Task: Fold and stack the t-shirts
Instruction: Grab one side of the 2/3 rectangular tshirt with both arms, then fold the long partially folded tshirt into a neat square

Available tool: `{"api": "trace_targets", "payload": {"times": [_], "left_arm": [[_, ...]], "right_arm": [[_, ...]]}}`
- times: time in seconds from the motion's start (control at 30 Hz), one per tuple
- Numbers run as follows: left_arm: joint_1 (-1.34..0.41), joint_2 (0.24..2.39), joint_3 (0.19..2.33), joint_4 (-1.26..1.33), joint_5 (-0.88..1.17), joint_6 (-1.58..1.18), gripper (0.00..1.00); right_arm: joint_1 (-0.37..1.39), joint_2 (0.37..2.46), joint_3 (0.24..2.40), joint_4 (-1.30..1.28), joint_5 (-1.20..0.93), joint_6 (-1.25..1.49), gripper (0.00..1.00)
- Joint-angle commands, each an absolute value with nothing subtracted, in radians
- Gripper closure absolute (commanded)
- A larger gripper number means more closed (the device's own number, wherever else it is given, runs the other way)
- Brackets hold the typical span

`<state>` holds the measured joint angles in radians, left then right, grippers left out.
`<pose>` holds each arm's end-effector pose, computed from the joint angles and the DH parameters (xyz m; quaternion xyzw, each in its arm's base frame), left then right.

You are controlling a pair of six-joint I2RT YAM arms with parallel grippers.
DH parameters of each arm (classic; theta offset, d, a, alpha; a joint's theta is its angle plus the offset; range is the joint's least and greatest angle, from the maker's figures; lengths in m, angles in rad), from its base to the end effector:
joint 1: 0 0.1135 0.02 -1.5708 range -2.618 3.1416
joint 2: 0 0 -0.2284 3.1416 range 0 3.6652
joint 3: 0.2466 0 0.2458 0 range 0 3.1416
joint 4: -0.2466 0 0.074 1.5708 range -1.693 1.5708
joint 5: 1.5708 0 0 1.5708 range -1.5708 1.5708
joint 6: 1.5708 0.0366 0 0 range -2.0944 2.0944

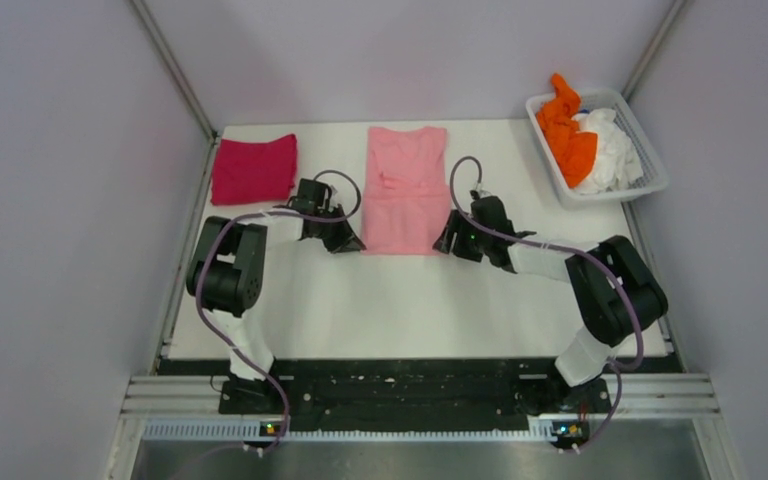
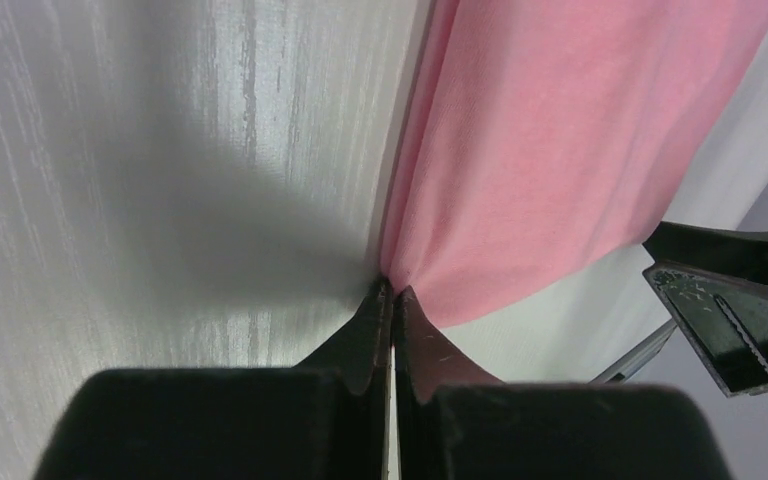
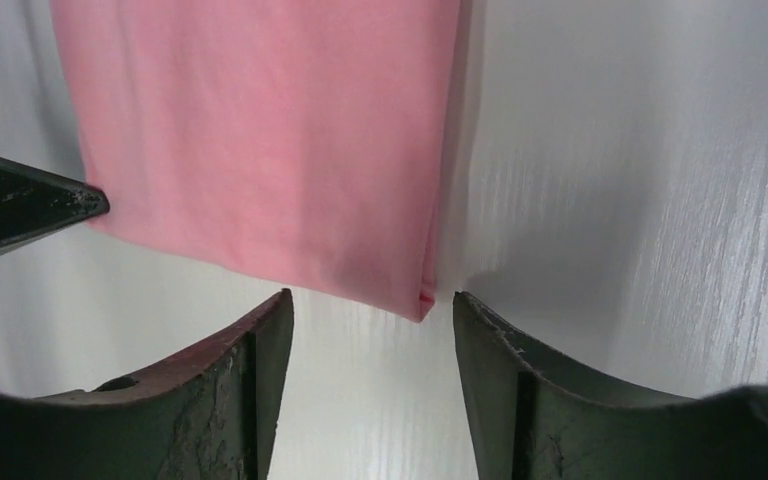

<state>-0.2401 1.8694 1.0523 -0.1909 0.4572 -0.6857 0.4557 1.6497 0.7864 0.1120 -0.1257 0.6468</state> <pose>0.3372 -0.0992 0.1087 -0.1454 0.9265 -0.3156 0.1448 0.2846 0.1446 0.1237 0.0624 0.9136 0.2573 0.3085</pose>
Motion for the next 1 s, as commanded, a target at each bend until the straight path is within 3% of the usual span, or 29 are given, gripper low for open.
{"api": "trace_targets", "payload": {"times": [0.0, 0.1, 0.3, 0.5, 0.7, 0.83, 0.97], "left_arm": [[-0.241, 1.887, 1.068, -0.18, 0.45, -0.684, 1.0], [-0.241, 1.882, 1.066, -0.191, 0.438, -0.673, 1.0], [-0.241, 1.861, 1.05, -0.186, 0.435, -0.676, 1.0], [-0.249, 1.677, 0.903, -0.224, 0.453, -0.667, 1.0], [-0.302, 1.197, 0.634, -0.44, 0.4, -0.711, 1.0], [-0.325, 0.85, 0.59, -0.638, 0.374, -0.757, 1.0], [-0.328, 0.662, 0.613, -0.666, 0.379, -0.826, 1.0]], "right_arm": [[0.453, 1.672, 0.802, 0.131, -0.127, 0.667, 0.45], [0.453, 1.693, 0.804, 0.13, -0.119, 0.66, 0.53], [0.453, 1.729, 0.809, 0.14, -0.126, 0.669, 1.0], [0.521, 1.522, 0.74, 0.031, -0.147, 0.607, 1.0], [0.685, 1.14, 0.613, -0.224, -0.179, 0.681, 1.0], [0.761, 0.932, 0.545, -0.28, -0.26, 0.782, 1.0], [0.766, 0.799, 0.565, -0.276, -0.286, 0.826, 1.0]]}}
